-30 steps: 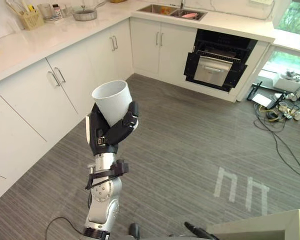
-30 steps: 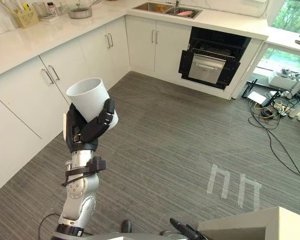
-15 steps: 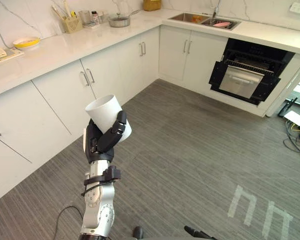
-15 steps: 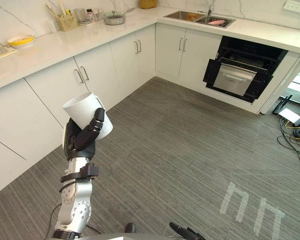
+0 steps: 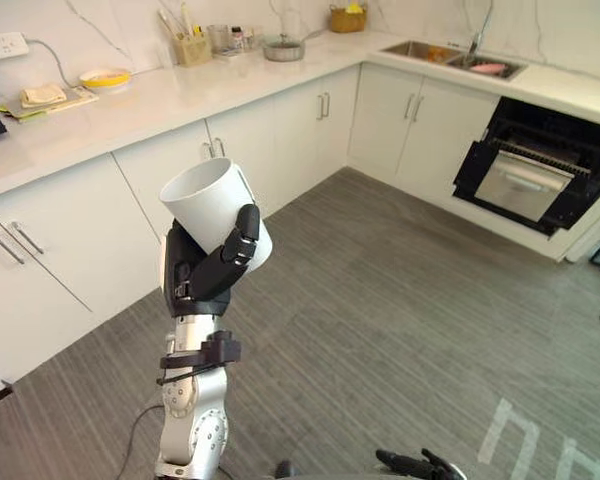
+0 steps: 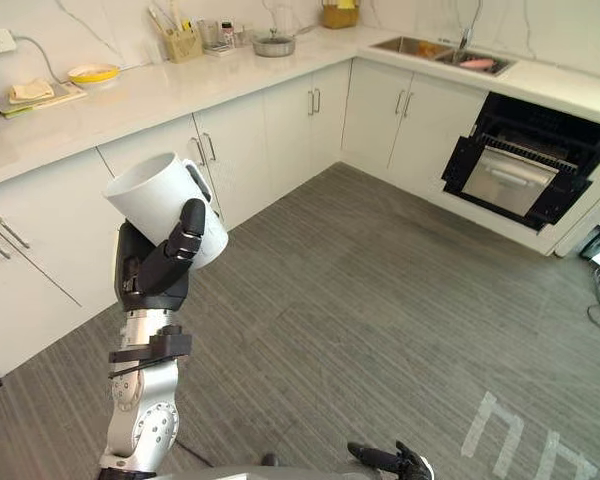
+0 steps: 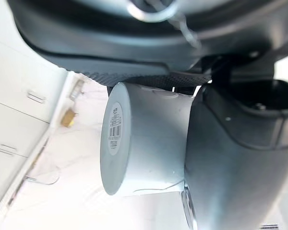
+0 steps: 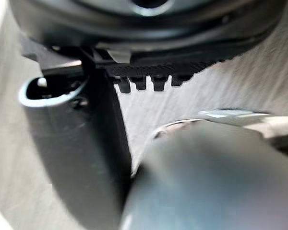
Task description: Walk over to the sink, pick up the cup, carry it to the dishwasher, place the cup inside the dishwasher, then close the dishwasher door
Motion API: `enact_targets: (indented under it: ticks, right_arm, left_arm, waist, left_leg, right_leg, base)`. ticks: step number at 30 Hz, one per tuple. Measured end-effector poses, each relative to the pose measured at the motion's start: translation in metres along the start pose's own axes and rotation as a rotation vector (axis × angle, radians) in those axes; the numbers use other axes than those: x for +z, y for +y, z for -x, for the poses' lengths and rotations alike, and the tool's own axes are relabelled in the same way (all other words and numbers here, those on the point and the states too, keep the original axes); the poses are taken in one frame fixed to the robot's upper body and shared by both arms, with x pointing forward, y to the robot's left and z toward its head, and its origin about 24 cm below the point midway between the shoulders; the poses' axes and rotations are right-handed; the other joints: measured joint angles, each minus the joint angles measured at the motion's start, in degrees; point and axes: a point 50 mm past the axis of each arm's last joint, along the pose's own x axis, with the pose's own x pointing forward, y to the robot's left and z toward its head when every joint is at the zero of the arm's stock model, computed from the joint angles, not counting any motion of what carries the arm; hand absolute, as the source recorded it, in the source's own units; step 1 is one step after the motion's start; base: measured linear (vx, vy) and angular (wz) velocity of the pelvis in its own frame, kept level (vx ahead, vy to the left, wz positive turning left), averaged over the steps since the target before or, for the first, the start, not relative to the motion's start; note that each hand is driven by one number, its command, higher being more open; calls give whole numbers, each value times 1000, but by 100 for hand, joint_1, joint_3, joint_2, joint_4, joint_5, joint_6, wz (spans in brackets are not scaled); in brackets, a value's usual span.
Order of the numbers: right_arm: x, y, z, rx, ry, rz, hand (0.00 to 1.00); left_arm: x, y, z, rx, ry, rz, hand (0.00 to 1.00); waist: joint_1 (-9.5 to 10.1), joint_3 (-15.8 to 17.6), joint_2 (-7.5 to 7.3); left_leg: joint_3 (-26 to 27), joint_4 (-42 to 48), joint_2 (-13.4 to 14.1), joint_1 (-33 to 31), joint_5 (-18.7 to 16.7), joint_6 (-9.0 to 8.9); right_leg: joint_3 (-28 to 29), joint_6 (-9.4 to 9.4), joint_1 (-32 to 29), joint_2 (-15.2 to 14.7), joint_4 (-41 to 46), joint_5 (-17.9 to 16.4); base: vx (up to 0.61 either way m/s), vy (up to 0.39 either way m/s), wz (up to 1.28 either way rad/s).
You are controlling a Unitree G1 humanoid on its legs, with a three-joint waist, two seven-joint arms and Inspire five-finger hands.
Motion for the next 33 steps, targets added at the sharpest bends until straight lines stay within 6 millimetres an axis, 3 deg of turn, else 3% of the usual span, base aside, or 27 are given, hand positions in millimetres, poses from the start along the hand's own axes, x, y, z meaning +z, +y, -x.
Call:
enact_targets:
  ticks: [2, 5, 10, 13, 15, 16, 17, 18, 19, 20, 21, 22, 24, 25, 26, 28, 29, 30, 31, 32, 33]
  right_arm:
    - [0, 1, 0, 2, -14, -17, 100]
    - [-2, 2, 1, 8, -12, -96, 100]
    - [-5, 2, 2, 4, -14, -152, 100]
    - [-10, 0, 4, -3, 10, -160, 100]
    - [-14, -9, 7, -32, 23, -175, 100]
    - [-15, -13, 7, -48, 31, -172, 100]
    - [-13, -12, 7, -58, 36, -168, 100]
    - [-12, -13, 7, -64, 33, -165, 100]
    - [-9, -15, 7, -74, 18, -145, 100]
    - [-8, -16, 8, -84, 14, -131, 100]
    - [-6, -16, 8, -88, 10, -121, 100]
    - [0, -17, 6, -95, -6, -123, 100]
    - [16, -18, 3, -100, -44, -125, 100]
    - [27, -19, 0, -105, -77, -118, 100]
    - [37, -20, -2, -125, -100, -120, 100]
    - [44, -27, -3, -182, -106, -212, 100]
    - [46, -29, -4, -203, -97, -250, 100]
    - [44, -21, -6, -208, -72, -263, 100]
    - [45, -14, -8, -201, -67, -269, 100]
    - [46, -11, -8, -198, -66, -277, 100]
    - [42, -12, -8, -213, -56, -287, 100]
  left_arm:
    - [-4, 2, 0, 5, 14, -7, 0]
    - [-9, 5, -1, 4, 48, -8, 0]
    - [-17, -1, 0, -66, 101, 10, 0]
    - [-20, -11, 2, -149, 117, 26, 0]
    - [-24, -16, 4, -157, 130, 57, 0]
    - [-27, -21, 5, -172, 142, 71, 0]
    - [-29, -24, 6, -172, 147, 88, 0]
    - [-30, -25, 7, -167, 149, 96, 0]
    - [-31, -27, 7, -152, 144, 118, 0]
    - [-31, -27, 7, -139, 138, 129, 0]
    - [-30, -26, 7, -133, 132, 135, 0]
    - [-28, -25, 6, -125, 116, 140, 0]
    - [-24, -18, 4, -110, 98, 132, 0]
    - [-23, -13, 3, -91, 92, 126, 0]
    - [-21, -10, 3, -79, 86, 127, 0]
    - [-20, -11, 3, -84, 78, 132, 0]
    - [-18, -13, 2, -94, 66, 134, 0]
    - [-16, -11, 3, -105, 62, 119, 0]
    - [-15, -6, 3, -103, 69, 102, 0]
    - [-14, -4, 2, -104, 72, 88, 0]
    - [-15, -2, 3, -106, 84, 74, 0]
  waist:
    - [-71, -1, 4]
    - [-186, 66, 37]
    - [-187, 165, 34]
    - [-189, -17, 37]
    - [-231, -213, 254]
    - [-288, -328, 396]
    - [-332, -299, 390]
    - [-310, -289, 406]
    - [-211, -237, 470]
    - [-163, -222, 473]
    - [-150, -218, 464]
    - [-97, -218, 442]
    - [58, -209, 423]
    - [107, -193, 400]
    - [116, -149, 331]
    - [143, -169, 367]
    - [198, -175, 441]
    - [296, -190, 308]
    - [201, -148, 123]
    - [125, -84, 34]
    - [114, -53, -17]
  left_leg:
    - [-121, 92, 35, -1, -104, -25]
    - [-303, 167, -8, 207, -294, -16]
    - [-319, 1014, 168, 535, -1278, -42]
    - [-376, 1483, 312, 593, -1948, -130]
    - [-380, 1514, 672, 781, -2265, -227]
    - [-229, 2346, 867, 511, -2399, -445]
    - [-88, 3776, 1005, -57, -2146, -739]
    - [-50, 4471, 1097, -301, -1867, -816]
    - [180, 5822, 1406, -767, -1631, -760]
    - [395, 6664, 1675, -1175, -1653, -700]
    - [450, 6892, 1754, -1388, -1691, -639]
    - [635, 6851, 1835, -1781, -1775, -555]
    - [974, 5900, 1795, -2178, -1865, -569]
    - [1098, 4925, 1606, -2350, -1852, -549]
    - [1105, 3643, 1262, -2393, -1523, -545]
    - [451, 1430, 772, -2327, -372, -591]
    - [26, 1041, 757, -2343, 229, -646]
    - [-35, 1370, 684, -2296, 837, -556]
    - [22, 1580, 587, -2271, 622, -459]
    - [104, 1951, 540, -2318, 353, -444]
    - [284, 2529, 528, -2330, -169, -397]
  right_leg:
    - [89, 58, -123, 278, -453, -257]
    - [36, 41, -228, 494, -1784, -289]
    - [163, 13, -452, 629, -2830, 213]
    - [163, -245, -390, 617, -2889, 328]
    - [-139, -412, -273, 853, -2800, 533]
    - [-286, -549, -195, 1022, -2772, 308]
    - [-312, -609, 58, 1097, -2852, 180]
    - [-274, -634, 217, 1162, -2915, 124]
    - [-169, -736, 615, 1317, -3060, -63]
    - [-56, -863, 1023, 1426, -3253, -254]
    - [-3, -877, 1233, 1445, -3366, -322]
    - [158, -844, 1566, 1445, -3607, -338]
    - [512, -794, 1998, 1351, -3946, -308]
    - [706, -775, 2194, 1214, -4014, -312]
    - [878, -514, 2366, 1009, -4000, -372]
    - [1196, -251, 2569, 885, -3971, -521]
    - [1468, -155, 2689, 943, -3936, -646]
    - [1867, -127, 2781, 819, -3756, -814]
    - [2007, -113, 2677, 646, -3506, -751]
    - [2183, -114, 2620, 605, -3221, -635]
    - [2325, -104, 2591, 551, -2819, -492]
  base:
    - [128, 35, 34]
    - [203, -18, 31]
    - [263, -82, 5]
    - [428, -169, 11]
    - [605, -219, 19]
    - [643, -207, 25]
    - [646, -208, 13]
    - [768, -232, -23]
    - [784, -192, -45]
    - [786, -166, -45]
    - [626, -101, -50]
    - [619, -60, -72]
    - [621, 10, -91]
    - [606, 126, -85]
    - [725, 212, -83]
    - [620, 285, -75]
    - [679, 443, -116]
    - [651, 451, -104]
    - [586, 400, -76]
    - [498, 300, -42]
    - [502, 277, -46]
